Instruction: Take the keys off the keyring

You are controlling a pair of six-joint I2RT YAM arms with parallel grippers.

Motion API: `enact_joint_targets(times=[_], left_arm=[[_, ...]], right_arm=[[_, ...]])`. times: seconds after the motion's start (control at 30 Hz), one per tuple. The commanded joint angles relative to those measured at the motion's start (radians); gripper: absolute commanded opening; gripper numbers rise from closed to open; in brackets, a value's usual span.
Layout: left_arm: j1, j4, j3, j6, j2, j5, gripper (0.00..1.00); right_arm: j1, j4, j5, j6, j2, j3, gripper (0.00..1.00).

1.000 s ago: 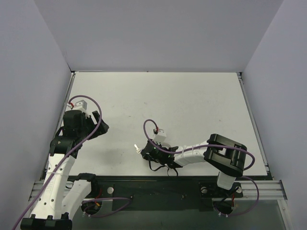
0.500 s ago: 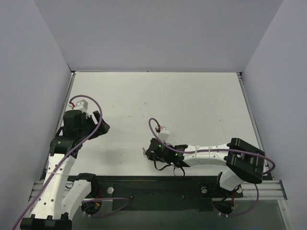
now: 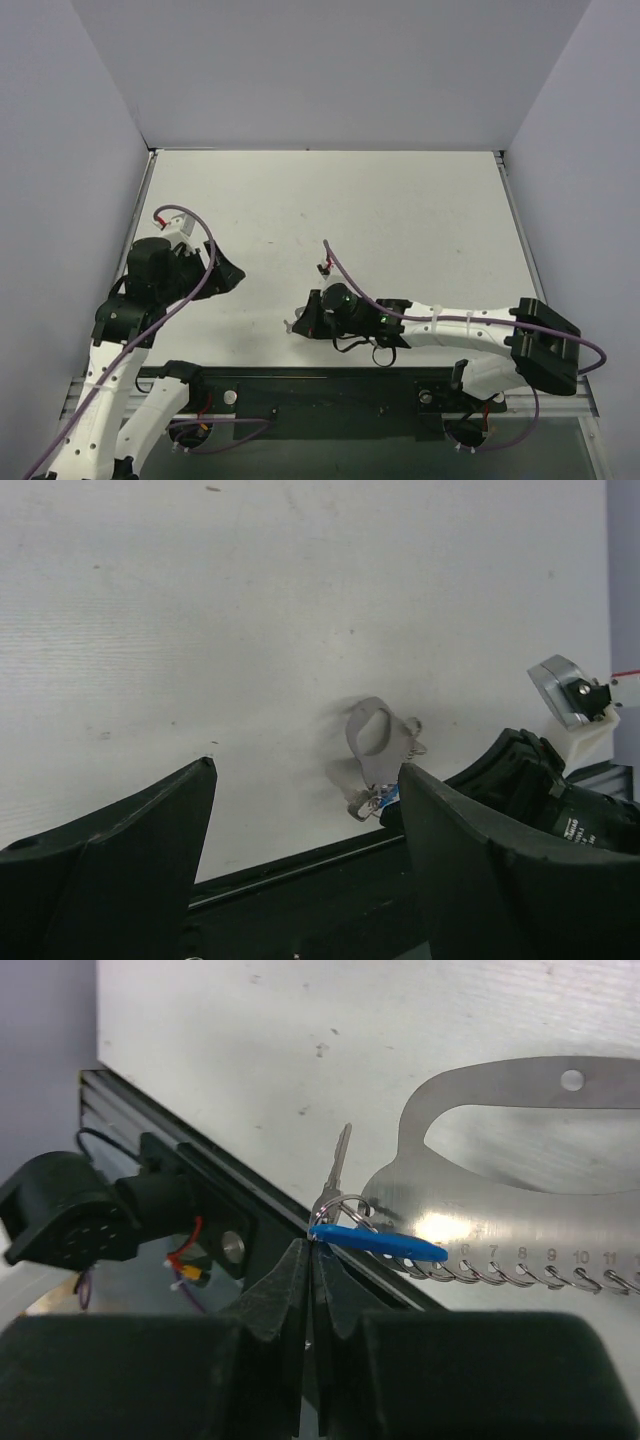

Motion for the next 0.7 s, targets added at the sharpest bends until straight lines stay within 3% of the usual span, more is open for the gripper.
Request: enact_joint_targets(times=[0.0,0.17,0.43,0.67], left_arm=[[-0.006,-0.012,0.097,-0.031,-0.081,0.166,0.84],[-0.052,0.055,0.122,-0.132,-0.113,0.250,0.85],[-0.052,0.100,0.212,-0.340,-0.170,0.235,0.84],[-0.054,0.143,0.194,-0.548,-0.225,0.301,0.83]], right_arm=[[-0.016,0.012,-0.072,0.003,-0.108,0.053,0.00],[-0.024,0.011,-0.096,-0.003,-0.212,0.077,0.00],[-0.032,0.000,-0.084,0.013,-0.314,0.125,0.00],[-0.035,0.021,-0.058,0.039,-0.380,0.157,0.00]])
